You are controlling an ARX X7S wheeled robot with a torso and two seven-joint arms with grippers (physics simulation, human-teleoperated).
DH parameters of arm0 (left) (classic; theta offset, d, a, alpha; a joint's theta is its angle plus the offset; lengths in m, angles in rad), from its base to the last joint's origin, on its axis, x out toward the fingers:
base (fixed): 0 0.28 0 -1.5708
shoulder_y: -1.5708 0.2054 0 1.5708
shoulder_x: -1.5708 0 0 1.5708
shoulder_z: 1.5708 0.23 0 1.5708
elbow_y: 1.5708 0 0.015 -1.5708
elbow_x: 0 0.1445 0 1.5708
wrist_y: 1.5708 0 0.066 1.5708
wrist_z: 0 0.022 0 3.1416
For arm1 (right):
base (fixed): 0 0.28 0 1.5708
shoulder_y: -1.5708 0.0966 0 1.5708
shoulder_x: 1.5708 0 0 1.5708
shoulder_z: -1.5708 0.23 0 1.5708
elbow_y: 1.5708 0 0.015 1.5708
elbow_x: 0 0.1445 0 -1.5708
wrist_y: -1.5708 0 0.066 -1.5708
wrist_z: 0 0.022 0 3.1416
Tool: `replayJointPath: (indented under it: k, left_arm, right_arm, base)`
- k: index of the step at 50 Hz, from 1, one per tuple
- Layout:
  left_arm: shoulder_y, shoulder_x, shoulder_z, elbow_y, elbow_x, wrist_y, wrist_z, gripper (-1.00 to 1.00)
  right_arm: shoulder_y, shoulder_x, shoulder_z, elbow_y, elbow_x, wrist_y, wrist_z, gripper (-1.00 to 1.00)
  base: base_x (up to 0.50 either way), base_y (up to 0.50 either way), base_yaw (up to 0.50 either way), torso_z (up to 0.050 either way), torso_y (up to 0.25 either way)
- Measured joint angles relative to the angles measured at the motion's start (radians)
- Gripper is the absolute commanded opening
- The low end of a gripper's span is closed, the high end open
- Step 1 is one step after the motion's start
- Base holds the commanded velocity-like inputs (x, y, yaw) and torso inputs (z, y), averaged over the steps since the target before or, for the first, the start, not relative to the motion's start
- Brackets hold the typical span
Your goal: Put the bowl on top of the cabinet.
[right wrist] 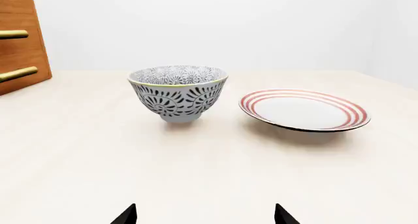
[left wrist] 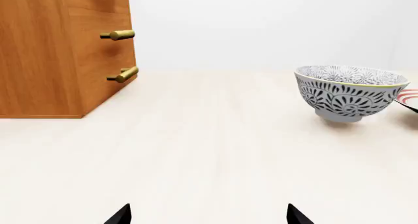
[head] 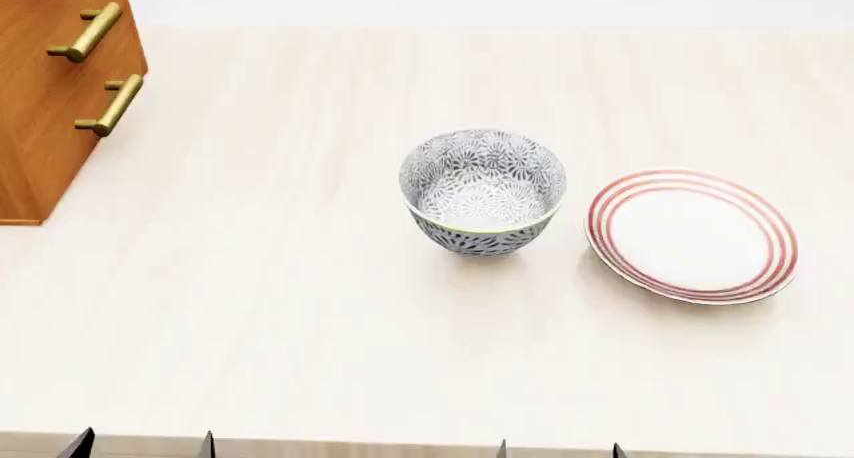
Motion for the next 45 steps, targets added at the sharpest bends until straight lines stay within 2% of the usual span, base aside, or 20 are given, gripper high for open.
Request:
replayJointPath:
  k: [38, 45]
  left_arm:
    - [0.005, -0.071, 0.08, 0.016, -0.085, -0.007, -0.071, 1.0]
    - [0.005, -0.078, 0.09, 0.016, -0.097, -0.001, -0.079, 1.0]
  right_arm:
    - [0.01, 0.065, -0.076, 0.001, 0.076, 0.021, 0.087, 1.0]
    - [0.01, 0.074, -0.084, -0.001, 0.077, 0.019, 0.109, 1.0]
  base:
    - [0.0, 0.0, 0.0, 0.0, 0.0]
    - [0.0, 0.19, 0.0, 0.0, 0.0]
